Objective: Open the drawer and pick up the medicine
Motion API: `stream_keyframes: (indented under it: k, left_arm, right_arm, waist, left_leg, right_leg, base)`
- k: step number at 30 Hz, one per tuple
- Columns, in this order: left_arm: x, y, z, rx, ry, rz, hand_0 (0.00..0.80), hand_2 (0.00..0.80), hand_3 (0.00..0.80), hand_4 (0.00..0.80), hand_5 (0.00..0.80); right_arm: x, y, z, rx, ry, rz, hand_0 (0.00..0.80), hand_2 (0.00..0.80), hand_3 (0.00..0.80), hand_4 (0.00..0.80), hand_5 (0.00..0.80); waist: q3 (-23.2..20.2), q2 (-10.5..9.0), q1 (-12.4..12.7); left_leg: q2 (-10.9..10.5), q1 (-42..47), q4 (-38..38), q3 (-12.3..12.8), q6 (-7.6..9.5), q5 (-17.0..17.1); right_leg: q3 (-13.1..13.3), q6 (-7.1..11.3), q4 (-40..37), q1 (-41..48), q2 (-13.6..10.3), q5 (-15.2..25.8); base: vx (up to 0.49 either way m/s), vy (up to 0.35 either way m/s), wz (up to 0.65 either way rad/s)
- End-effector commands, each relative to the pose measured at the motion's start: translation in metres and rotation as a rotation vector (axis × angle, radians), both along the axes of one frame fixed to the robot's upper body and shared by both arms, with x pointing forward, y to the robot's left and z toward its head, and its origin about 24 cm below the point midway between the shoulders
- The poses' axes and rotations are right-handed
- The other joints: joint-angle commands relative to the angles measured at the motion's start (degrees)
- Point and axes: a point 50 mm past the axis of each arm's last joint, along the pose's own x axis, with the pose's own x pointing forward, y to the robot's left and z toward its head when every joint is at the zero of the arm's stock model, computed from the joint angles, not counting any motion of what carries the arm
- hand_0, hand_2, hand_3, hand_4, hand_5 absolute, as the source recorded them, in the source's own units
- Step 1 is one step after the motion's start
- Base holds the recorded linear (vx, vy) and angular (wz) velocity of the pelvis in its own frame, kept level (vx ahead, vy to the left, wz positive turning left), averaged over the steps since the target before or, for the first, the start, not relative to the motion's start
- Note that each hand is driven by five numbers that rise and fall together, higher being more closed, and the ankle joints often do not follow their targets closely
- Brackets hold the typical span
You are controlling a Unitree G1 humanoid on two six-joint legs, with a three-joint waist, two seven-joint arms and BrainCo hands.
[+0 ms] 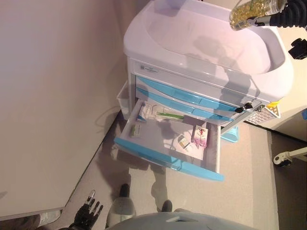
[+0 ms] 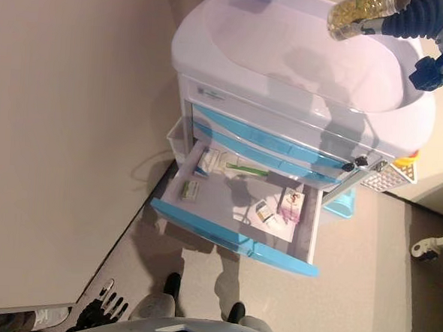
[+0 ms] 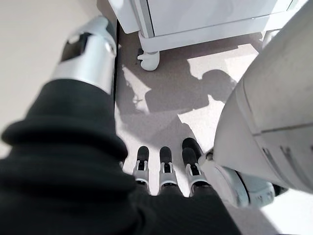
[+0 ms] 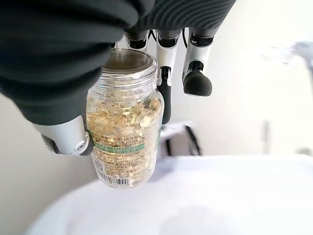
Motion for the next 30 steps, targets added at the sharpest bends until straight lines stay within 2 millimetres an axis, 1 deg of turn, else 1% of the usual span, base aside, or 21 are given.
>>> stream_keyframes:
  k: [1, 4, 7, 12, 16, 23, 30]
  left_arm:
    - [-0.002, 0.017, 0.006, 0.052, 0.030, -0.052, 0.000, 0.000, 0.000, 0.000, 0.000]
    - [0.001, 0.020, 0.008, 0.056, 0.038, -0.066, 0.000, 0.000, 0.000, 0.000, 0.000]
    - [0.002, 0.022, 0.009, 0.060, 0.044, -0.081, 0.000, 0.000, 0.000, 0.000, 0.000]
    - [0.004, 0.026, 0.011, 0.065, 0.045, -0.096, 0.000, 0.000, 0.000, 0.000, 0.000]
    - [0.006, 0.028, 0.013, 0.069, 0.043, -0.104, 0.000, 0.000, 0.000, 0.000, 0.000]
    - [0.005, 0.031, 0.014, 0.074, 0.049, -0.120, 0.000, 0.000, 0.000, 0.000, 0.000]
    - [0.007, 0.034, 0.015, 0.080, 0.037, -0.131, 0.000, 0.000, 0.000, 0.000, 0.000]
  right_arm:
    - [-0.004, -0.006, 0.033, -0.029, -0.079, -0.076, 0.800, 0.800, 0.800, 0.800, 0.800]
    - [0.008, -0.016, 0.029, -0.038, -0.004, -0.142, 0.800, 0.800, 0.800, 0.800, 0.800]
    - [0.018, -0.020, 0.021, -0.081, 0.069, -0.185, 0.800, 0.800, 0.800, 0.800, 0.800]
    - [0.030, -0.022, 0.007, -0.177, 0.171, -0.224, 0.800, 0.800, 0.800, 0.800, 0.800]
    - [0.036, -0.025, -0.003, -0.231, 0.238, -0.251, 0.800, 0.800, 0.800, 0.800, 0.800]
    - [0.044, -0.037, -0.029, -0.289, 0.359, -0.284, 0.800, 0.800, 0.800, 0.800, 0.800]
    - [0.049, -0.047, -0.048, -0.317, 0.407, -0.344, 0.800, 0.800, 0.800, 0.800, 0.800]
  waist:
    - [-1.88, -1.31, 2.37]
    - [-1.71, -1.21, 3.27]
    - [-1.48, -0.98, 4.13]
    - [-1.09, -0.76, 5.29]
    - [-0.79, -0.53, 5.98]
    - [-0.31, -0.05, 7.45]
    - [1.02, 0.67, 8.48]
  left_leg:
    - [1.16, -0.82, 3.11, -2.43, -1.41, -7.40]
    - [0.87, -0.90, 2.94, -3.18, -1.38, -7.26]
    - [0.58, -1.03, 2.77, -3.93, -1.29, -7.16]
    - [0.38, -1.34, 2.64, -4.78, -1.34, -6.96]
    - [0.33, -1.47, 2.34, -5.32, -1.37, -6.78]
    - [0.14, -2.08, 2.09, -6.46, -1.41, -6.31]
    - [-0.17, -2.90, 2.19, -7.42, -1.34, -5.95]
  right_leg:
    - [-2.55, 4.08, 1.40, -2.44, -3.54, 2.57]
    - [-2.90, 3.99, 1.36, -2.33, -3.62, 2.55]
    - [-3.11, 3.88, 1.26, -2.21, -3.71, 2.50]
    - [-3.63, 3.77, 1.28, -2.21, -3.87, 2.42]
    - [-4.02, 3.70, 1.24, -2.13, -3.91, 2.30]
    - [-4.65, 3.55, 1.42, -2.32, -3.89, 2.09]
    - [-5.10, 3.37, 1.65, -2.72, -3.88, 2.02]
  base:
    - [0.017, -0.007, 0.10]
    - [0.013, -0.006, 0.05]
    - [0.013, -0.011, 0.03]
    - [0.008, -0.019, 0.12]
    - [-0.001, -0.008, 0.02]
    - [0.004, -0.015, 0.09]
    - [-0.014, -0.015, 0.03]
